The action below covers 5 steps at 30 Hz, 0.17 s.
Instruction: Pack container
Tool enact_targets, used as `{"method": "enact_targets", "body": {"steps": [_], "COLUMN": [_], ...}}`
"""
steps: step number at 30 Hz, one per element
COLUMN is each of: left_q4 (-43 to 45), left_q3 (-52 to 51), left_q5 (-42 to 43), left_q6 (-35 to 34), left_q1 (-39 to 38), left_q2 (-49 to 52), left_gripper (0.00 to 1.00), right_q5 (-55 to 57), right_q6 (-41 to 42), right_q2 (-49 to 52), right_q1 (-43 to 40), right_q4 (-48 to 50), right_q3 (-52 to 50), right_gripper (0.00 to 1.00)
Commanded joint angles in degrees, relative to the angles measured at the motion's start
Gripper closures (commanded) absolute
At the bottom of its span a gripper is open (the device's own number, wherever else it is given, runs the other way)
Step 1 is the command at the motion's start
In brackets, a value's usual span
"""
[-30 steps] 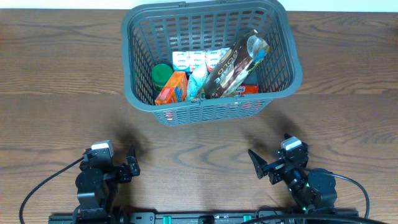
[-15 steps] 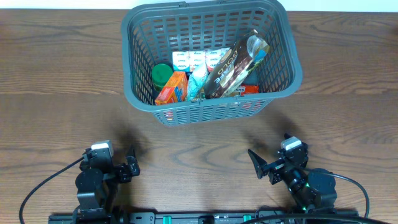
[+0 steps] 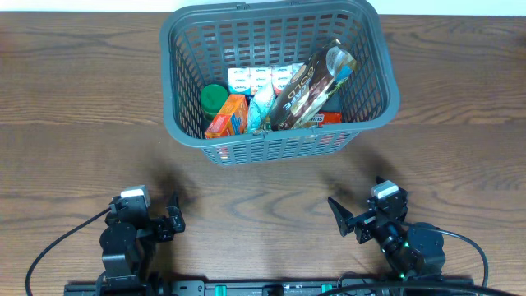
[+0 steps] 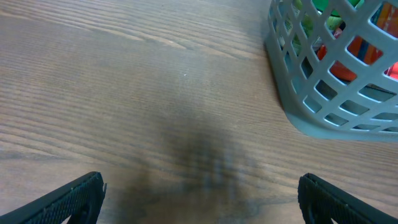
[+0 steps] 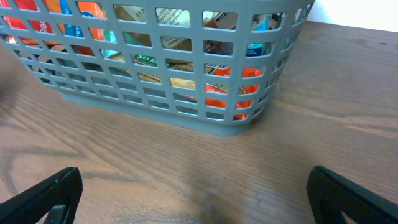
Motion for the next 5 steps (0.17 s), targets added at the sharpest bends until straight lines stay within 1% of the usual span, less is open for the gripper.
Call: {"method": "enact_targets", "body": {"steps": [1,5], "left_q4": [0.22,0.22], "left_q3": [-0.57,-0.57], "left_q5": [0.39,0.39], "left_q6": [0.76,0.76], "left_q1": [0.39,0.39], "left_q2": [-0.37,-0.37], "left_gripper": [0.01,0.02], "right_q5": [0.11,0.11], "right_q6": [0.96,0.96], "right_q2": [-0.52,-0.52], "right_q1": [0.42,0.42], "right_q4": [0.17,0.17], "right_q3": [-0.59,-0.59], "right_gripper": [0.01,0.01]}}
